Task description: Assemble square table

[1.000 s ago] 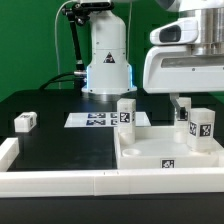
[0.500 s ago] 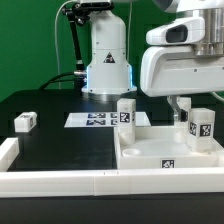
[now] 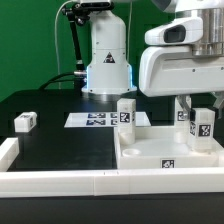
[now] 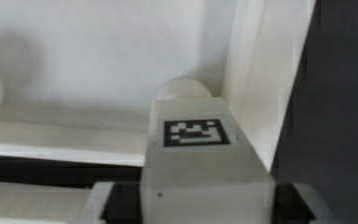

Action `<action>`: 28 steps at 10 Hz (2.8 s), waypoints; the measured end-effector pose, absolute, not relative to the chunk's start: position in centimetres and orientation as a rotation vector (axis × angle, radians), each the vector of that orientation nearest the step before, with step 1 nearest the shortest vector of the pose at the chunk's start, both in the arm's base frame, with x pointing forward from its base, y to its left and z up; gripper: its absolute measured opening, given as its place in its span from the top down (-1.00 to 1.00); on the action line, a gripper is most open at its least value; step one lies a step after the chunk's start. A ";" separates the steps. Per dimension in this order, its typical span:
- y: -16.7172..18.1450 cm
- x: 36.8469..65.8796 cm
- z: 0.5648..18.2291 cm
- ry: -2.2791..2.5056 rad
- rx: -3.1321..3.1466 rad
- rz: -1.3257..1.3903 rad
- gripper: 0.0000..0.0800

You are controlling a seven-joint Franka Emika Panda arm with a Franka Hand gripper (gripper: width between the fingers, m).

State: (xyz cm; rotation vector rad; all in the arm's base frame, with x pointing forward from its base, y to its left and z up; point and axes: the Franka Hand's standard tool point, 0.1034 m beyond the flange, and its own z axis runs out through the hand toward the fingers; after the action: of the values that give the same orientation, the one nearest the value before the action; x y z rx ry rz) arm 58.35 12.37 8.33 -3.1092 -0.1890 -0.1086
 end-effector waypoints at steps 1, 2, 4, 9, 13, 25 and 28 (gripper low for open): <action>12.4 58.4 8.3 -0.187 -3.109 -0.109 0.27; 12.3 58.4 8.3 -0.034 -3.109 -0.105 0.27; 12.2 58.3 8.3 0.387 -3.063 -0.091 0.27; 12.2 58.2 8.2 1.164 -2.833 -0.072 0.27; 12.0 58.1 8.1 1.619 -2.575 -0.029 0.27; 12.1 58.3 8.2 0.932 -2.896 -0.052 -0.62; 12.3 58.4 8.2 0.424 -3.056 -0.076 -0.62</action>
Offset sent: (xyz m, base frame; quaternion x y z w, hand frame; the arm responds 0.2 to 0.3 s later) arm -0.0139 -0.0024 -0.0031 0.0170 -0.0130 0.3551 0.9346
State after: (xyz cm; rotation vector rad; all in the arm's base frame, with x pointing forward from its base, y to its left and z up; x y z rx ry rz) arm 58.41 12.31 8.15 -3.0556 0.4242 -0.0758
